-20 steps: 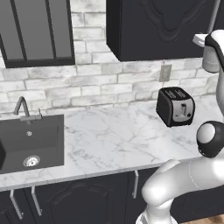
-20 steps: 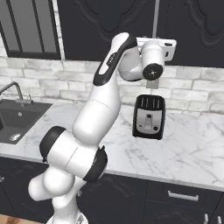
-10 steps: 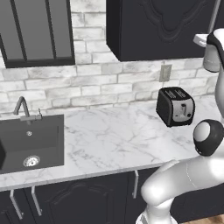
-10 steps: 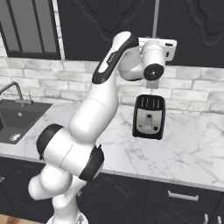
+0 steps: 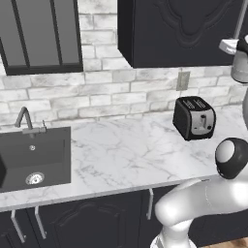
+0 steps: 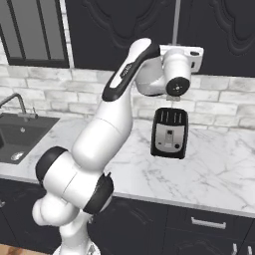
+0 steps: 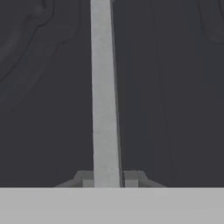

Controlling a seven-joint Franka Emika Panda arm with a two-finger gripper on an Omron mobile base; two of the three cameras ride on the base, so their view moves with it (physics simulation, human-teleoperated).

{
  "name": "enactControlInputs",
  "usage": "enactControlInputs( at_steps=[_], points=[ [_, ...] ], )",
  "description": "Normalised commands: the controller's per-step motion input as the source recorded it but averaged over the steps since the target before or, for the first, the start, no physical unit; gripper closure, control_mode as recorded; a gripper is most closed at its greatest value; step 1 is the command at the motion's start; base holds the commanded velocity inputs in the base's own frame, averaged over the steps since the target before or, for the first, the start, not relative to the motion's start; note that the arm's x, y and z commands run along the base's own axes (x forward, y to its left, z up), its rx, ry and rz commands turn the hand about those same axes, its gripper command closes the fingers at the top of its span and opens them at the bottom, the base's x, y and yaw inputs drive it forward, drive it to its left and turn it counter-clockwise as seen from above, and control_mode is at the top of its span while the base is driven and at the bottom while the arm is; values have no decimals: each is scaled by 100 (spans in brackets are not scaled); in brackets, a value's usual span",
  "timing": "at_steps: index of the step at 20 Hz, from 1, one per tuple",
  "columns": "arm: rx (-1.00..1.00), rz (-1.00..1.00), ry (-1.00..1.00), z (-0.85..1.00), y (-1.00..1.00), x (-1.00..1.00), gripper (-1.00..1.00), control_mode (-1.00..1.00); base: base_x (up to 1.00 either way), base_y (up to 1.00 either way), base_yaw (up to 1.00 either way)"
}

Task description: Get the candle and the beer from the cabinet and move them to the dining counter.

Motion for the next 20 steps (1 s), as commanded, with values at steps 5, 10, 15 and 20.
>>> enactControlInputs(
  at_steps=[5, 10, 15, 20],
  points=[
    [0, 0, 0, 0, 0, -77, 100, -100, 0, 0, 0],
    [0, 0, 0, 0, 0, -83, 100, -100, 0, 0, 0],
    [0, 0, -2, 0, 2, -97, 100, -100, 0, 0, 0],
    [0, 0, -3, 0, 5, -100, 100, -100, 0, 0, 0]
  ],
)
